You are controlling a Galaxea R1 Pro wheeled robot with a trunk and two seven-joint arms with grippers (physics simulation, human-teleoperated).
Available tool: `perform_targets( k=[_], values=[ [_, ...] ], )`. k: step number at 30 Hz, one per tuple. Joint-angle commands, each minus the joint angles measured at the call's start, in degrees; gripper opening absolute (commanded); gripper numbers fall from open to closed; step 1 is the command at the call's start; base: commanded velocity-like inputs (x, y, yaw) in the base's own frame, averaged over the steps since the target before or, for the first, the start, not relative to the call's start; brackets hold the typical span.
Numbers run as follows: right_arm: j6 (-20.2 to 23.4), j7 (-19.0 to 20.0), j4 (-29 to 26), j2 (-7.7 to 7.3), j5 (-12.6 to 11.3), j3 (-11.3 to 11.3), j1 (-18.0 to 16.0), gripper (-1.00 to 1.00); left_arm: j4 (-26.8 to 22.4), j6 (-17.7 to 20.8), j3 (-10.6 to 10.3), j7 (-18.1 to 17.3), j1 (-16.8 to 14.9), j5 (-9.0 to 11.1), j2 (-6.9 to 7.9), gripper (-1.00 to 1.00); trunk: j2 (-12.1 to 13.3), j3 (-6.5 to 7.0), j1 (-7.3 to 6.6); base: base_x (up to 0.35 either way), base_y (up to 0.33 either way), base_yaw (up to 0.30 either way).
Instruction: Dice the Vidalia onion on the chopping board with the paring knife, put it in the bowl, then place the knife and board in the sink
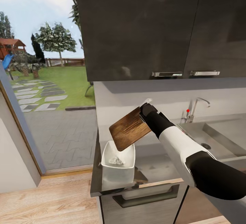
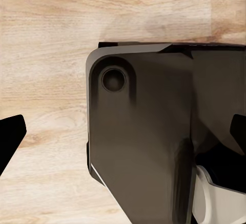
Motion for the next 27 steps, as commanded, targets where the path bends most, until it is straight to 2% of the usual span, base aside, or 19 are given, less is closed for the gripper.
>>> perform_targets(
  k=[1, 4, 5, 6, 8, 9, 11, 13, 15, 17, 20, 23, 27],
  values=[
    [0.2, 0.5, -0.1, -0.05, 0.6, 0.1, 0.0, -1.0, 0.3, -0.4, -0.4, -0.3, -0.1, 0.6, -0.02, 1.0, 0.0, -0.02, 0.02, 0.0, 0.0, 0.0],
    [-0.3, 1.3, -2.9, -0.46, 0.4, -0.3, 0.0, -1.0, 0.3, -0.4, -0.4, -0.3, -0.1, 0.6, -0.02, 1.0, 0.0, -0.02, 0.02, 0.0, 0.0, 0.0],
    [-0.4, 2.2, -5.2, -0.8, 0.3, -1.4, 0.0, -1.0, 0.3, -0.4, -0.4, -0.3, -0.1, 0.6, -0.02, 1.0, 0.0, -0.02, 0.02, 0.0, 0.0, 0.0],
    [-0.5, 4.4, -7.1, -1.54, 0.2, -3.8, 0.0, -1.0, 0.3, -0.4, -0.4, -0.3, -0.1, 0.6, -0.02, 1.0, 0.0, -0.02, 0.02, 0.0, 0.0, 0.0],
    [-0.6, 10.4, -8.7, -3.4, 0.1, -9.9, 0.0, -1.0, 0.3, -0.4, -0.4, -0.3, -0.1, 0.6, -0.02, 1.0, 0.0, -0.02, 0.02, 0.0, 0.0, 0.0],
    [-0.6, 14.9, -9.1, -4.85, 0.1, -14.3, 0.0, -1.0, 0.3, -0.4, -0.4, -0.3, -0.1, 0.6, -0.02, 1.0, 0.0, -0.02, 0.02, 0.0, 0.0, 0.0],
    [-0.7, 21.4, -9.3, -7.32, 0.1, -19.5, 0.0, -1.0, 0.3, -0.4, -0.4, -0.3, -0.1, 0.6, -0.02, 1.0, 0.0, -0.02, 0.02, 0.0, 0.0, 0.0],
    [-0.7, 24.6, -9.2, -8.95, 0.2, -21.5, 0.0, -1.0, 0.3, -0.4, -0.4, -0.3, -0.1, 0.6, -0.02, 1.0, 0.0, -0.02, 0.02, 0.0, 0.0, 0.0],
    [-1.6, 25.7, -8.4, -10.2, 0.1, -22.1, 0.0, -1.0, 0.3, -0.4, -0.4, -0.3, -0.1, 0.6, -0.02, 1.0, 0.0, -0.02, 0.02, 0.0, 0.0, 0.0],
    [-5.2, 26.0, -5.1, -11.19, 0.1, -22.4, 0.0, -1.0, 0.3, -0.4, -0.4, -0.3, -0.1, 0.6, -0.02, 1.0, 0.0, -0.02, 0.02, 0.0, 0.0, 0.0],
    [-14.5, 25.8, 1.8, -11.7, 0.2, -22.7, 0.0, -1.0, 0.2, -0.4, -0.4, -0.3, -0.1, 0.6, -0.02, 1.0, 0.0, -0.02, 0.02, 0.0, 0.0, 0.0],
    [-16.5, 25.7, 3.0, -11.89, 0.2, -22.8, 0.0, -1.0, 0.2, -0.4, -0.4, -0.3, -0.1, 0.6, -0.09, 1.0, 0.0, -0.02, 0.02, 0.0, -0.107, 0.0],
    [-16.9, 25.7, 3.5, -11.95, 0.2, -22.8, 0.0, -1.0, 0.2, -0.4, -0.4, -0.3, -0.1, 0.6, -0.1, 1.0, 0.0, -0.02, 0.02, 0.0, -0.282, 0.0]
  ],
)
